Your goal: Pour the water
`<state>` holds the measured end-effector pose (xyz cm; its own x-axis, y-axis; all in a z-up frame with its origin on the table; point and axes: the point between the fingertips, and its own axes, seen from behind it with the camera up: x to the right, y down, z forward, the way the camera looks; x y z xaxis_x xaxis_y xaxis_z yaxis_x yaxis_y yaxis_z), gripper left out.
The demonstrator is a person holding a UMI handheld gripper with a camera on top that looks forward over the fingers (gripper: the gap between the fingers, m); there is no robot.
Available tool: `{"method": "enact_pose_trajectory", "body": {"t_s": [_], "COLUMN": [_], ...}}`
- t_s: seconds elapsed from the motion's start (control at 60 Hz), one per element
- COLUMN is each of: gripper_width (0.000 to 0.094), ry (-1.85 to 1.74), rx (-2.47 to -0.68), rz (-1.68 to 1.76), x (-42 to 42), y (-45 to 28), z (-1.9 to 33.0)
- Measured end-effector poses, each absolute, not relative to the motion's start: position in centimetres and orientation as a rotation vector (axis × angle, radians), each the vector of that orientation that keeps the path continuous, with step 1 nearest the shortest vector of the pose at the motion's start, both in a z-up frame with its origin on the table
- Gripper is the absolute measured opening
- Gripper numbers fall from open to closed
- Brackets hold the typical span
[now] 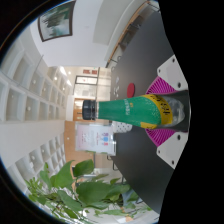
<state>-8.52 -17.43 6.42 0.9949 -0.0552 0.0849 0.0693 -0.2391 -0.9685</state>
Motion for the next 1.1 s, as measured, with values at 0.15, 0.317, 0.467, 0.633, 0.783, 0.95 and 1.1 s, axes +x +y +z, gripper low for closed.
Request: {"method": "enact_pose_trajectory", "body": {"t_s": [0.15,0.317,0.467,0.633,0.783,0.95,1.1], "gripper_width": [0.0414,0.0412,0.0415,0.0413,0.0415,0.0417,0.0414], "ry": [0.011,-0.094,-0.355,-0.839,-1.319,-1.593,-1.546], "rx": [-1.771,-1.686,-1.546,-1.169,-0.728,-0.422,-0.480], "rz": [-0.303,-0.679,-1.072,-1.512,-1.820,-1.904,-1.841], "x": [-2.0,7.0,9.7,4.3,-2.3,-4.8,-4.1], "y": [-15.6,-10.1,-2.7,5.1,10.1,11.3,11.4], "z": [9.7,16.2,22.6,27.8,25.8,21.9,22.9]}}
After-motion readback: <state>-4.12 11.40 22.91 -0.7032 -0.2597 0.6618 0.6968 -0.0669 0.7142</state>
